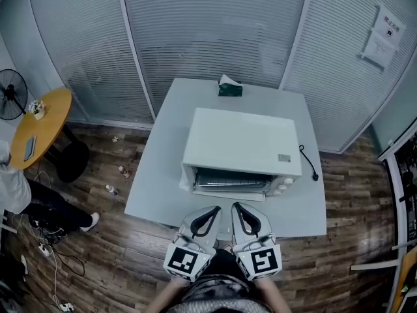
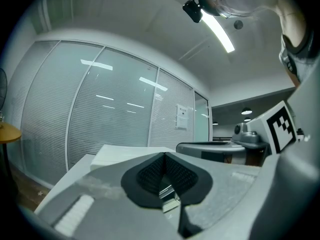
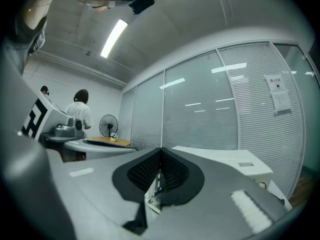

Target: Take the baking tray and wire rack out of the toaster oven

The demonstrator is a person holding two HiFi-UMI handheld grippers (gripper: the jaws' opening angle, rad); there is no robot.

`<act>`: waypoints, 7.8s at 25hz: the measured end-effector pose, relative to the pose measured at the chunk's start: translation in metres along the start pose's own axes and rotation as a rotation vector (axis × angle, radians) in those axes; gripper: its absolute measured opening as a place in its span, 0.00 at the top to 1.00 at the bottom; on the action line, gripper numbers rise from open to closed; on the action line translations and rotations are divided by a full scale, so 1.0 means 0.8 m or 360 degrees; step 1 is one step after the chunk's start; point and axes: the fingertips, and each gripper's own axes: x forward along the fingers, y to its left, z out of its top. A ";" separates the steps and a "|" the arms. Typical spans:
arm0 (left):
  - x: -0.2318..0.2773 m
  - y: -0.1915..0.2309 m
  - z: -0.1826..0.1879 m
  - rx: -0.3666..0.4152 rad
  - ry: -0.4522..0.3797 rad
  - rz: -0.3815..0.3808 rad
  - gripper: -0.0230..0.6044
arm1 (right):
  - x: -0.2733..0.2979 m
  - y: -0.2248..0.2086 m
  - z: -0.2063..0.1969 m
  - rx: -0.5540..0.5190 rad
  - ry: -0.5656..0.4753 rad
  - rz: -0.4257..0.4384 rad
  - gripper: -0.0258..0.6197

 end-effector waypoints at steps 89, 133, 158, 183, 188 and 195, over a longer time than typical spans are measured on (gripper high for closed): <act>0.124 0.188 -0.341 -0.2230 0.0288 0.0142 0.83 | 0.082 -0.168 -0.320 0.1801 0.0546 -0.0512 0.84; 0.085 0.205 -0.365 -0.1907 0.0485 0.0255 0.67 | 0.007 -0.207 -0.321 0.1674 0.0491 -0.0772 0.66; 0.039 0.168 -0.354 -0.1727 0.0507 0.0318 0.90 | -0.040 -0.185 -0.321 0.1708 0.0575 -0.0678 0.88; -0.043 0.109 -0.353 -0.1759 0.0565 0.0348 0.90 | -0.117 -0.135 -0.307 0.1787 0.0532 -0.0693 0.87; -0.059 0.106 -0.351 -0.1729 0.0587 0.0312 0.90 | -0.134 -0.115 -0.309 0.1792 0.0528 -0.0728 0.87; -0.076 0.103 -0.333 -0.1682 0.0573 0.0256 0.90 | -0.153 -0.094 -0.300 0.1808 0.0467 -0.0743 0.88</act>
